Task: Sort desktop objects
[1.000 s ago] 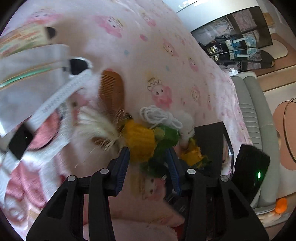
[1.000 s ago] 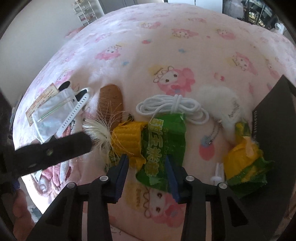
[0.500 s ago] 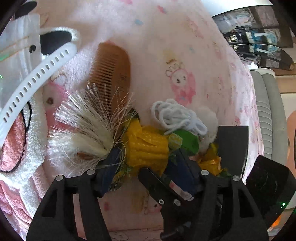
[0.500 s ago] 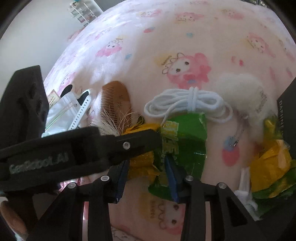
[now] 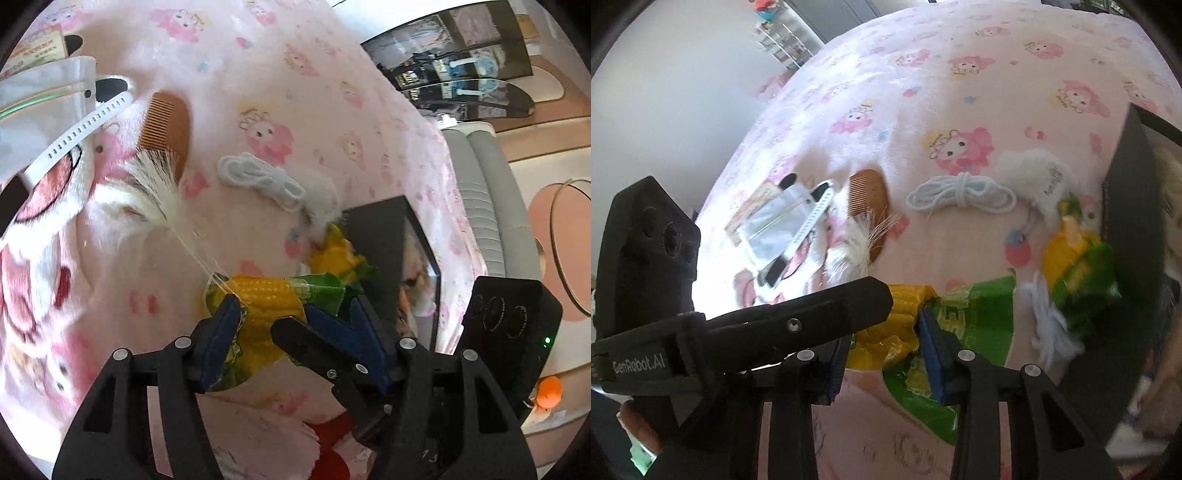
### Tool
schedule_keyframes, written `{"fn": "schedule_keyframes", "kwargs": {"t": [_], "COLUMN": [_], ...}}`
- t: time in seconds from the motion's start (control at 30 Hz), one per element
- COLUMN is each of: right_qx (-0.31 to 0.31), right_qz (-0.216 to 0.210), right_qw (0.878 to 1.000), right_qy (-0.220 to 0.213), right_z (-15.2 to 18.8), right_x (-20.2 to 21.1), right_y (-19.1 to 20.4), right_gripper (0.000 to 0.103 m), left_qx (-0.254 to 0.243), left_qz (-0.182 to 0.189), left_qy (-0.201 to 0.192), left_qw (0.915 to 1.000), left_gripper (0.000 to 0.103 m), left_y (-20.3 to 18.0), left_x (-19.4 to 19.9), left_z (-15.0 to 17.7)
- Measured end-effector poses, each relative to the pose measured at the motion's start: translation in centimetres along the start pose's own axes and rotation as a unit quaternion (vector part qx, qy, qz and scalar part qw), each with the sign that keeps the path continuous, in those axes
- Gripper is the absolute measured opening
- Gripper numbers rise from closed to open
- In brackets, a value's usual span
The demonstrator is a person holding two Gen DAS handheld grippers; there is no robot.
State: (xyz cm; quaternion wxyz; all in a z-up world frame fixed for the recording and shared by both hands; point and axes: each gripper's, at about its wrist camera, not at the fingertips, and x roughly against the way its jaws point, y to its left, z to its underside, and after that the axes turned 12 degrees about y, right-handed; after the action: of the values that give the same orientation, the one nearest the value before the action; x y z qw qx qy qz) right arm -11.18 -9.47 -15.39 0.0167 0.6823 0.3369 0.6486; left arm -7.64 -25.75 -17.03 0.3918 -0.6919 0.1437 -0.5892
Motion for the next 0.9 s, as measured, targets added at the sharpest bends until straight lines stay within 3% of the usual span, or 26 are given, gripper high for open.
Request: {"fn": "schedule_keyframes", "kwargs": {"t": [0.27, 0.47, 0.9], "right_qx": [-0.001, -0.008, -0.103], "right_qz": [-0.018, -0.021, 0.014], "right_qw": [0.999, 0.997, 0.985], "right_qy": [-0.033, -0.077, -0.135], "right_z": [3.9, 5.6, 9.5], "right_x": [5.2, 9.7, 16.6], "right_y": [-0.4, -2.0, -12.9], "right_gripper": [0.033, 0.033, 0.033], "left_qx": [-0.039, -0.093, -0.181], "left_qz": [0.024, 0.020, 0.021], "left_qy": [-0.007, -0.010, 0.065], "left_qw": [0.9989, 0.9955, 0.9811], "left_gripper": [0.063, 0.063, 0.063], "left_y": [-4.3, -9.5, -20.9], "left_x": [1.2, 1.0, -9.8], "left_z": [3.2, 4.5, 5.8]}}
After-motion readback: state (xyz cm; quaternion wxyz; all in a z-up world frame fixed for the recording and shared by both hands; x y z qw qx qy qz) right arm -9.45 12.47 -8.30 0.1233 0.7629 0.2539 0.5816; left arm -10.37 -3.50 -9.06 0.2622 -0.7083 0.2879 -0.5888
